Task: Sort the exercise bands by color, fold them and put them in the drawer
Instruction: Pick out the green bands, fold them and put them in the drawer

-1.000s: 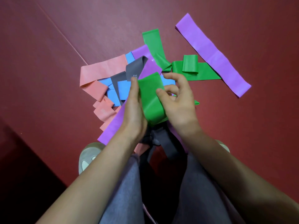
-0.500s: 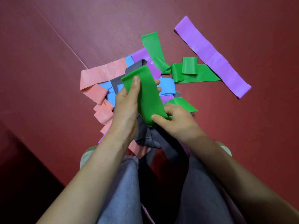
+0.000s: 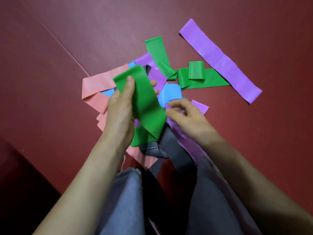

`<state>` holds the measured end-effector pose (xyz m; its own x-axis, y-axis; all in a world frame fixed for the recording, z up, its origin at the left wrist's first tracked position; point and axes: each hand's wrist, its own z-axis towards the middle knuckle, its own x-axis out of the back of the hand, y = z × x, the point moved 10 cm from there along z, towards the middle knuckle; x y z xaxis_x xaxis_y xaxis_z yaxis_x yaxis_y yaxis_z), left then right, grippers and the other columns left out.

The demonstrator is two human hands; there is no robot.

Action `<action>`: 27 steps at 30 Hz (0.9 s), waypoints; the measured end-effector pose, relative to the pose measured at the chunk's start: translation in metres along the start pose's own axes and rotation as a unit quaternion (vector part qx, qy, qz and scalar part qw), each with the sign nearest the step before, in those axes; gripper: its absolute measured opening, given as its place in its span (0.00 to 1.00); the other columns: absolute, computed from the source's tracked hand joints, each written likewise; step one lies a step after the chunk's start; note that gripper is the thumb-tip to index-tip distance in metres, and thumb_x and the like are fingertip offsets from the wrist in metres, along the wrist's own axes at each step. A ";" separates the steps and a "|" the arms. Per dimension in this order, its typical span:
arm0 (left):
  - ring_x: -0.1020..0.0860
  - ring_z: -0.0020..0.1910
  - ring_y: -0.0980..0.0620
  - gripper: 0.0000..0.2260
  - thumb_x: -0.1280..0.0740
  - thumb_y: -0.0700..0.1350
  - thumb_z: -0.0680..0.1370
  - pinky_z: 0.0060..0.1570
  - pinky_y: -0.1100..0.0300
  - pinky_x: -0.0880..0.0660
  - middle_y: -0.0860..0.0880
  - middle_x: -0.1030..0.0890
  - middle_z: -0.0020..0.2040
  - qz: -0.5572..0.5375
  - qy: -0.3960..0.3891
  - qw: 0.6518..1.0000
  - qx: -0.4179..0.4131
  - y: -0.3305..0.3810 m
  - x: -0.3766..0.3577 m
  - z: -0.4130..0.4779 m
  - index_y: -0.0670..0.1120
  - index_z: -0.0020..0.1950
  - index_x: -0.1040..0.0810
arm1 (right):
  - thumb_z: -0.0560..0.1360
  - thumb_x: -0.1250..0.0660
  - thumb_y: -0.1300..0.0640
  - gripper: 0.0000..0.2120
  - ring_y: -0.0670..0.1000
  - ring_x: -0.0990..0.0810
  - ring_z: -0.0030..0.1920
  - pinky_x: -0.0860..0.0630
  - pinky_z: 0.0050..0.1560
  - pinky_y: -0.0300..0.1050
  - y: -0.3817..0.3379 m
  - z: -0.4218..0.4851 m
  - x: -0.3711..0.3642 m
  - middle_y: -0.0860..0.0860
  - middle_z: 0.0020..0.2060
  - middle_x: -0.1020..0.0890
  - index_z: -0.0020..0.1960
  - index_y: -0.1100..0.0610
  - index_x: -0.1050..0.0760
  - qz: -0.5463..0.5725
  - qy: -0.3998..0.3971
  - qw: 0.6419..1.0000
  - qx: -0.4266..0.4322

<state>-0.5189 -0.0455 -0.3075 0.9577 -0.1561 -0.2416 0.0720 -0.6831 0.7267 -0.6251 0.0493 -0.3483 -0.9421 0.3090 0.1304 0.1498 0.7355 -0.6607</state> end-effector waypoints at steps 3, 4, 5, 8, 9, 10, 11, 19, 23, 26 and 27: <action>0.18 0.34 0.56 0.12 0.46 0.46 0.80 0.30 0.61 0.22 0.53 0.16 0.34 0.018 -0.011 1.000 -0.002 -0.003 -0.007 -0.002 0.47 0.46 0.24 | 0.73 0.36 0.65 0.09 0.40 0.30 0.28 0.31 0.35 0.35 -0.015 0.010 0.050 0.46 0.34 0.27 0.49 0.53 0.29 0.015 0.131 0.988 0.074; 0.18 0.34 0.55 0.12 0.46 0.46 0.80 0.31 0.61 0.21 0.52 0.16 0.34 0.024 -0.014 1.000 -0.002 -0.004 -0.009 -0.002 0.47 0.46 0.24 | 0.72 0.36 0.66 0.11 0.41 0.29 0.30 0.31 0.36 0.34 -0.021 0.014 0.066 0.48 0.36 0.26 0.50 0.54 0.30 0.007 0.173 0.980 0.096; 0.18 0.35 0.55 0.12 0.45 0.46 0.80 0.33 0.60 0.20 0.52 0.16 0.33 0.031 -0.018 0.999 -0.004 -0.005 -0.011 -0.003 0.47 0.45 0.24 | 0.71 0.35 0.66 0.12 0.42 0.29 0.33 0.30 0.37 0.34 -0.024 0.020 0.081 0.49 0.39 0.26 0.51 0.55 0.31 -0.015 0.212 0.971 0.109; 0.17 0.36 0.55 0.12 0.45 0.46 0.80 0.37 0.59 0.20 0.53 0.16 0.34 0.043 -0.023 0.999 -0.004 -0.007 -0.013 -0.004 0.48 0.44 0.23 | 0.69 0.32 0.64 0.22 0.54 0.27 0.52 0.31 0.53 0.43 -0.021 0.052 0.107 0.56 0.55 0.27 0.61 0.61 0.33 -0.150 0.269 0.948 0.084; 0.17 0.36 0.55 0.12 0.45 0.46 0.80 0.38 0.59 0.20 0.53 0.15 0.34 0.042 -0.025 0.999 -0.001 -0.008 -0.013 -0.004 0.49 0.44 0.23 | 0.68 0.32 0.63 0.25 0.56 0.28 0.58 0.33 0.59 0.45 -0.015 0.065 0.110 0.59 0.60 0.30 0.63 0.62 0.35 -0.185 0.266 0.945 0.053; 0.17 0.36 0.55 0.13 0.45 0.46 0.80 0.38 0.59 0.20 0.53 0.15 0.35 0.039 -0.026 0.999 0.002 -0.009 -0.013 -0.005 0.49 0.43 0.23 | 0.68 0.32 0.62 0.26 0.57 0.30 0.61 0.34 0.62 0.46 -0.008 0.075 0.111 0.60 0.62 0.32 0.64 0.61 0.35 -0.205 0.257 0.944 0.024; 0.17 0.36 0.55 0.13 0.45 0.47 0.80 0.38 0.59 0.20 0.53 0.15 0.35 0.035 -0.026 0.999 0.005 -0.010 -0.012 -0.005 0.49 0.43 0.23 | 0.69 0.33 0.62 0.25 0.58 0.30 0.62 0.34 0.63 0.47 -0.003 0.083 0.112 0.60 0.63 0.33 0.64 0.61 0.35 -0.217 0.252 0.943 0.004; 0.18 0.35 0.55 0.13 0.45 0.47 0.80 0.38 0.59 0.20 0.52 0.15 0.35 0.014 -0.009 1.000 0.015 -0.016 -0.007 -0.005 0.49 0.44 0.22 | 0.69 0.43 0.60 0.11 0.52 0.26 0.46 0.33 0.47 0.43 -0.040 0.074 0.113 0.59 0.46 0.22 0.47 0.60 0.25 -0.150 0.290 0.935 0.139; 0.18 0.37 0.55 0.13 0.45 0.47 0.80 0.38 0.61 0.20 0.52 0.15 0.35 0.014 0.002 1.000 0.016 -0.018 -0.005 -0.005 0.47 0.44 0.22 | 0.71 0.42 0.61 0.04 0.42 0.33 0.33 0.34 0.35 0.39 -0.064 0.039 0.089 0.53 0.33 0.30 0.41 0.61 0.30 0.051 0.249 0.947 0.196; 0.18 0.37 0.56 0.14 0.44 0.46 0.80 0.38 0.60 0.20 0.53 0.16 0.34 0.022 0.023 0.999 0.009 -0.016 0.000 -0.004 0.47 0.42 0.21 | 0.71 0.42 0.66 0.05 0.44 0.36 0.28 0.38 0.28 0.35 -0.077 0.012 0.068 0.55 0.29 0.33 0.38 0.66 0.30 0.127 0.198 0.950 0.206; 0.18 0.36 0.55 0.14 0.44 0.46 0.80 0.37 0.61 0.20 0.53 0.16 0.34 0.021 0.031 0.999 0.006 -0.014 0.001 -0.004 0.47 0.41 0.21 | 0.70 0.42 0.65 0.06 0.47 0.35 0.29 0.37 0.28 0.36 -0.081 0.005 0.061 0.56 0.29 0.32 0.38 0.68 0.30 0.133 0.170 0.954 0.208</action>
<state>-0.5175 -0.0329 -0.3153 0.9751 -0.1408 -0.1713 0.0286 -0.6861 0.7269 -0.6958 0.0053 -0.2900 -0.7250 0.6812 0.1022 0.1721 0.3228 -0.9307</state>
